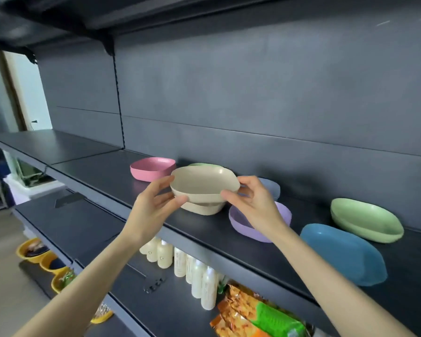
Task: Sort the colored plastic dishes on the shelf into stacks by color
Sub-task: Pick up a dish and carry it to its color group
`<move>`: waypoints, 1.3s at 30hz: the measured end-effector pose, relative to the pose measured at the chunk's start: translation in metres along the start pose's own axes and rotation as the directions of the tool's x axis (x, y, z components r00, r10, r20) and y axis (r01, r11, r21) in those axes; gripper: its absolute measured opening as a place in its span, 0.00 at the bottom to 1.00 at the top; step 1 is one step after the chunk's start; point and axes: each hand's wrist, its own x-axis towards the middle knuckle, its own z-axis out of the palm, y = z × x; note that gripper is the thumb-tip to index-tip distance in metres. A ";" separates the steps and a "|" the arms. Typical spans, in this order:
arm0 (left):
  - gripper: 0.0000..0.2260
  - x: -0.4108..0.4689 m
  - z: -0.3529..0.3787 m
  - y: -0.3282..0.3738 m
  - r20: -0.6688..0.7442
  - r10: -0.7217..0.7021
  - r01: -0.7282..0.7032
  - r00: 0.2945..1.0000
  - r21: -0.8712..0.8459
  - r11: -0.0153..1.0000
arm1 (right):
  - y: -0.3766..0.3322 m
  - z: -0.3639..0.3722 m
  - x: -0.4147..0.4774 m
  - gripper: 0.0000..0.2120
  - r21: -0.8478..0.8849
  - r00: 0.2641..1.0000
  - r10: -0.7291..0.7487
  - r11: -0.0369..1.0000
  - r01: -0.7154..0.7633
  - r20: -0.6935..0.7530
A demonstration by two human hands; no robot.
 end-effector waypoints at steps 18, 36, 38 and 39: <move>0.31 0.120 -0.030 -0.114 0.417 0.040 -0.051 0.908 0.015 0.999 | 0.035 0.044 0.053 0.17 -0.422 0.959 0.254 0.862 -0.282 -0.121; 0.26 0.130 -0.032 -0.143 0.547 0.084 -0.066 0.833 -0.053 0.996 | 0.025 0.064 0.043 0.42 -0.871 0.961 0.224 0.423 -0.248 -0.165; 0.25 0.130 -0.032 -0.144 0.547 0.086 -0.051 0.833 -0.078 0.996 | 0.023 0.065 0.043 0.41 -0.891 0.961 0.224 0.387 -0.239 -0.160; 0.24 0.130 -0.032 -0.144 0.552 0.089 -0.048 0.829 -0.087 0.995 | 0.022 0.066 0.042 0.40 -0.901 0.960 0.230 0.364 -0.236 -0.159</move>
